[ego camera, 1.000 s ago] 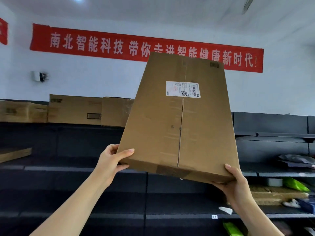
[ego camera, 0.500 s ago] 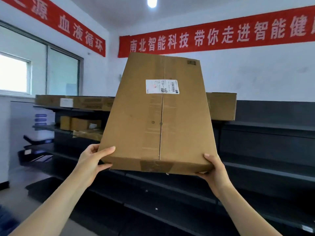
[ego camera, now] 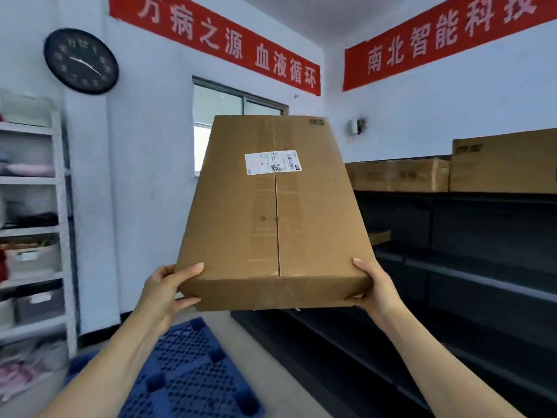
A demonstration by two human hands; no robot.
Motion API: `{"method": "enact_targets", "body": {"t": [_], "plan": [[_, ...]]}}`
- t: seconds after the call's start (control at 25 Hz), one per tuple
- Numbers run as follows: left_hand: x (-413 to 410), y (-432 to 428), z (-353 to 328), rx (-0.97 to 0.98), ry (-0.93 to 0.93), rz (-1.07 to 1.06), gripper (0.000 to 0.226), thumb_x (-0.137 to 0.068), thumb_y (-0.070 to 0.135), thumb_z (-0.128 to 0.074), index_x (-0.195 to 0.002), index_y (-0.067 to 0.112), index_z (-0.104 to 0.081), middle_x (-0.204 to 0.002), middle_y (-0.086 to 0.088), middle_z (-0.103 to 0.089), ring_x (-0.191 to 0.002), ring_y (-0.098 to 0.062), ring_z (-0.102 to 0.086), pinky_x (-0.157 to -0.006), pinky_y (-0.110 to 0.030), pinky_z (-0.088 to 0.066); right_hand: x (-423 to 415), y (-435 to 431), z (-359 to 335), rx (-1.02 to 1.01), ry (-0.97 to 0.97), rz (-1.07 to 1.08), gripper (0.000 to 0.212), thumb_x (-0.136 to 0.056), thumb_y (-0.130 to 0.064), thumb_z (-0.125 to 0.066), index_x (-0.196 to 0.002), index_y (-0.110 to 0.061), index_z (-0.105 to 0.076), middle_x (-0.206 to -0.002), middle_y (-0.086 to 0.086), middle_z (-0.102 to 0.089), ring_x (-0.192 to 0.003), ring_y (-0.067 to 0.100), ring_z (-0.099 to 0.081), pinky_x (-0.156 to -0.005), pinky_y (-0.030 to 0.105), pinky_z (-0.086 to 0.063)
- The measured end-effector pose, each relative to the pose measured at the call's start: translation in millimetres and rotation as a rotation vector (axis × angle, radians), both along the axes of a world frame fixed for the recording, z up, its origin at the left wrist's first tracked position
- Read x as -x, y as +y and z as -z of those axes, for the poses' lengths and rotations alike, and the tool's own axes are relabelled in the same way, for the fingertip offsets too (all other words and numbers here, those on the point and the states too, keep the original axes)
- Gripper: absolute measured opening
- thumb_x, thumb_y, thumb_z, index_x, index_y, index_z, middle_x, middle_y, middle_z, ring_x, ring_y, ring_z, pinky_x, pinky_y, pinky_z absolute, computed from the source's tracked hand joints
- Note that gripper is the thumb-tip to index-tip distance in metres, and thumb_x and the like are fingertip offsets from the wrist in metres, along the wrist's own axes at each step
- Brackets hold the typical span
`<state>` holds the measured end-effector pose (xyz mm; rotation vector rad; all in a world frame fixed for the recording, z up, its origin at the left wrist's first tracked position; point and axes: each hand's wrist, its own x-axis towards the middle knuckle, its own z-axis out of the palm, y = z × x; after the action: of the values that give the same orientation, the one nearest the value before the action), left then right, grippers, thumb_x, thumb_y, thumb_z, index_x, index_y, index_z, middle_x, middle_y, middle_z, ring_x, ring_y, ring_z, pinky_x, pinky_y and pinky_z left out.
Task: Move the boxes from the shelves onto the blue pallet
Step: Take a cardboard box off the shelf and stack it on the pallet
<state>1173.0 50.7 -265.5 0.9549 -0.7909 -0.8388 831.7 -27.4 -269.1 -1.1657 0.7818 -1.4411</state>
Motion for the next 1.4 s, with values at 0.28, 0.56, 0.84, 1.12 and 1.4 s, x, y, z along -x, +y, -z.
{"method": "enact_targets", "body": {"t": [0.28,0.56,0.84,1.12,1.4], "plan": [[-140,-127,51,-0.094,0.047,-0.237,0.026,-0.077,0.013,-0.074,-0.088,0.014,-0.052,-0.103,-0.008,-0.057,-0.1,-0.023,-0.056,-0.079,-0.053,-0.053,-164,-195,42,-0.102,0.064,-0.214,0.038,-0.086,-0.035,-0.058,-0.123,-0.029,-0.056,-0.119,0.002,-0.061,-0.11,0.027,-0.056,-0.083,0.056,-0.054],[-265,-265,76,-0.264,0.029,-0.429,0.055,-0.071,0.026,-0.08,-0.113,0.003,-0.054,-0.112,-0.012,-0.055,-0.099,-0.027,-0.057,-0.057,-0.041,-0.057,-322,-402,71,-0.247,0.137,-0.429,0.02,-0.084,-0.036,-0.062,-0.104,-0.033,-0.063,-0.115,0.003,-0.062,-0.109,0.027,-0.056,-0.08,0.052,-0.053],[-409,-366,128,-0.352,0.102,-0.558,0.06,-0.076,0.023,-0.076,-0.126,0.004,-0.05,-0.11,-0.007,-0.055,-0.097,-0.021,-0.054,-0.086,-0.055,-0.052,-494,-530,119,-0.337,0.195,-0.543,0.02,-0.083,-0.035,-0.063,-0.102,-0.032,-0.061,-0.113,0.003,-0.061,-0.105,0.026,-0.054,-0.09,0.06,-0.045],[-593,-475,176,-0.443,0.152,-0.503,0.043,-0.076,0.023,-0.076,-0.11,0.007,-0.055,-0.106,-0.004,-0.058,-0.109,-0.025,-0.054,-0.083,-0.053,-0.054,-677,-636,172,-0.433,0.24,-0.533,0.012,-0.085,-0.034,-0.06,-0.096,-0.028,-0.06,-0.103,0.003,-0.06,-0.099,0.025,-0.055,-0.082,0.05,-0.048],[-715,-571,262,-0.596,0.217,-0.435,0.057,-0.072,0.029,-0.078,-0.12,0.008,-0.057,-0.115,-0.006,-0.06,-0.11,-0.024,-0.055,-0.063,-0.04,-0.055,-794,-728,248,-0.612,0.332,-0.518,0.022,-0.084,-0.035,-0.061,-0.103,-0.024,-0.06,-0.105,0.005,-0.058,-0.102,0.028,-0.055,-0.078,0.048,-0.05]]}}
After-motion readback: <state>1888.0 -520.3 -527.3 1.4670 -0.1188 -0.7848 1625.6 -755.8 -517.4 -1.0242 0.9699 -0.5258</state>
